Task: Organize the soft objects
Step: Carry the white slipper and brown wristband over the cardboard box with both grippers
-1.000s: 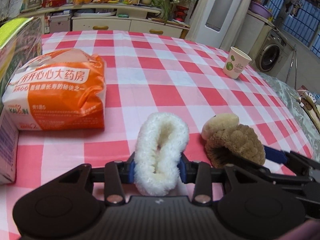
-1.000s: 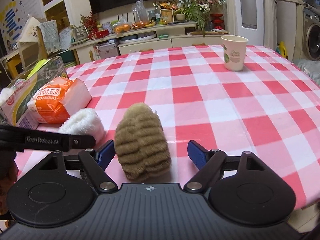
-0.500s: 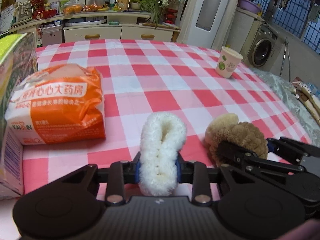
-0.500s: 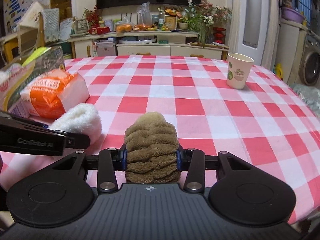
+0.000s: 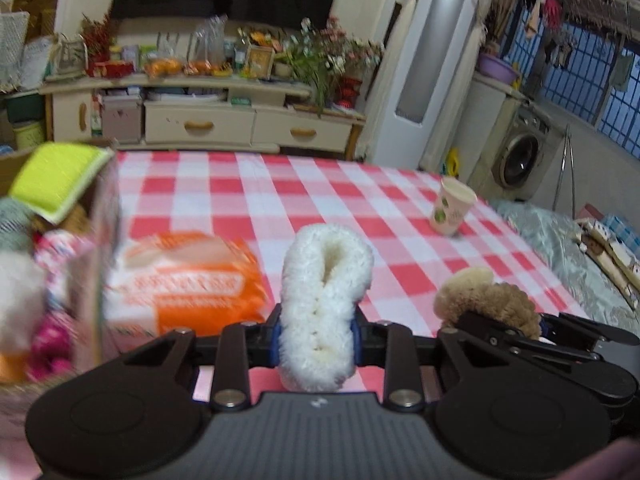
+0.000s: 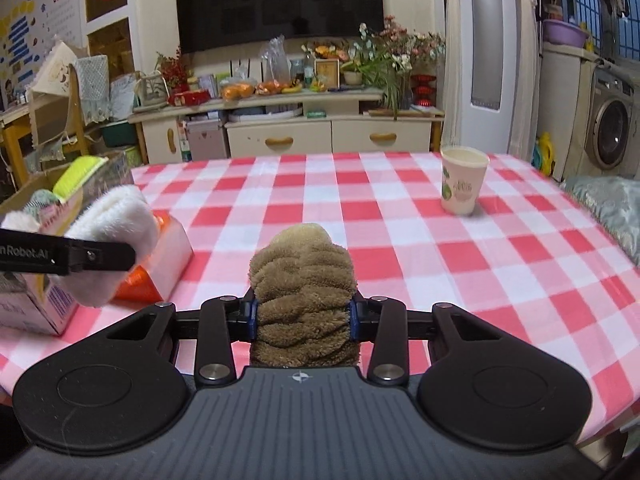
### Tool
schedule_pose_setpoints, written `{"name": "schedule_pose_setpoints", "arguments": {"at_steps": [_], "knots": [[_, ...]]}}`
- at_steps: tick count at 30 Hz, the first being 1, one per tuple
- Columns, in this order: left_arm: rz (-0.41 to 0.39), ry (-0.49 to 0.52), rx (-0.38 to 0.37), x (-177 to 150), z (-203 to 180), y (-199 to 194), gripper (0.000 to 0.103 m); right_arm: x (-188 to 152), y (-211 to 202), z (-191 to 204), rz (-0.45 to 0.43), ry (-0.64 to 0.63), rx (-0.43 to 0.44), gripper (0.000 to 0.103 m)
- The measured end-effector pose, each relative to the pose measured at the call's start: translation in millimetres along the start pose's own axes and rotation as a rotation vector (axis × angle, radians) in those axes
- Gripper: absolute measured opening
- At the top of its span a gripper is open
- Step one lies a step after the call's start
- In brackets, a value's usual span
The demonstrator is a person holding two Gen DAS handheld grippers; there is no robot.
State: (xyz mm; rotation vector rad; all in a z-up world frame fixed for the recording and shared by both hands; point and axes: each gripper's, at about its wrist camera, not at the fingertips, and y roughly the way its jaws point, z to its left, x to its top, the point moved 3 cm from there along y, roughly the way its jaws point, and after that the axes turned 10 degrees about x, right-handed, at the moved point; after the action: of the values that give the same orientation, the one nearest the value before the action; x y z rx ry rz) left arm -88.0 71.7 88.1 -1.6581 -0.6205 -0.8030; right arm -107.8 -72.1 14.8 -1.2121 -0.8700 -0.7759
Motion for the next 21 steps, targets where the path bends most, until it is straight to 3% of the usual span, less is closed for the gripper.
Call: {"name": "schedule_pose_setpoints", "arguments": {"at_steps": [11,21], "knots": [[-0.127,-0.056,0.145,36.4,54.5,-30.6,0.029,43.4,-0.3,46.6,-0.033,-0.096,0.085,0.047],[-0.177,-0.132,0.252,50.4,101.7,-44.2,0.029,88.3,13.1,98.1,-0.096,-0.150,0.221,0.047]]}}
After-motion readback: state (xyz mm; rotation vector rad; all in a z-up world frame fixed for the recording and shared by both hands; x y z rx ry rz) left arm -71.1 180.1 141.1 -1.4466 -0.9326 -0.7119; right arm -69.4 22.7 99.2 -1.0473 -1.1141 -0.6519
